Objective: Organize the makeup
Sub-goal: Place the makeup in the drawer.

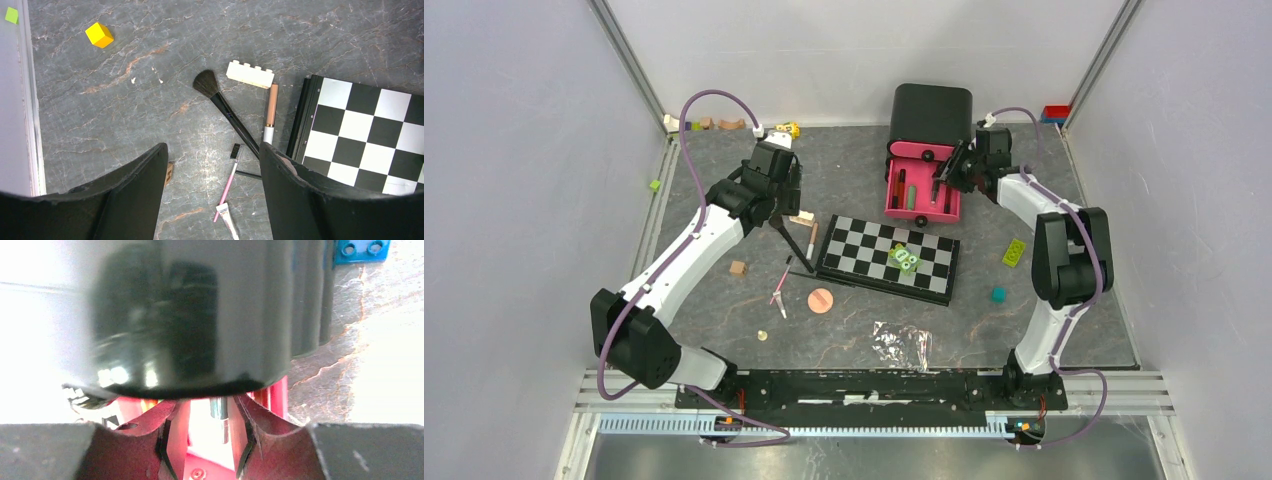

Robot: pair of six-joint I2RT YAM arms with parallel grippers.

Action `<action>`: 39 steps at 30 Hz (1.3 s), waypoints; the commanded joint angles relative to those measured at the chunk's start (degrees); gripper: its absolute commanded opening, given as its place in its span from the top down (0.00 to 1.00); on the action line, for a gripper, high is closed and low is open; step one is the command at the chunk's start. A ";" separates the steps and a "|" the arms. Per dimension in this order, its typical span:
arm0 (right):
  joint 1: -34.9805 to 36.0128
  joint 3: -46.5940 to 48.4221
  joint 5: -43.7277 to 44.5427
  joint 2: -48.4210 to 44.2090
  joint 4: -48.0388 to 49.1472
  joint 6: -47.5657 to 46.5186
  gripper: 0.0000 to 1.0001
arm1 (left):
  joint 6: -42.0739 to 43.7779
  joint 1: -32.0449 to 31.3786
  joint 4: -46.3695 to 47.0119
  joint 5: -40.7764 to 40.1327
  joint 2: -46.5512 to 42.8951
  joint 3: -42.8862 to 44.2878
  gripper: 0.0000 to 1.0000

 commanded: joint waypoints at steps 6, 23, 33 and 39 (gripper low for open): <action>0.64 -5.17 -1.48 -10.29 2.78 -0.16 0.60 | 1.84 0.13 1.98 -0.98 -0.56 0.08 0.26; 3.70 -21.05 2.87 -31.84 0.77 -10.38 0.59 | -0.17 0.09 1.03 0.79 0.20 0.49 0.23; 12.34 -35.61 6.51 -41.76 1.63 -16.65 0.60 | -8.43 0.04 0.30 7.10 0.79 -4.05 0.23; 13.68 -44.61 3.44 -48.96 4.25 -16.60 0.60 | -10.19 -0.42 4.37 13.80 3.92 -5.04 0.25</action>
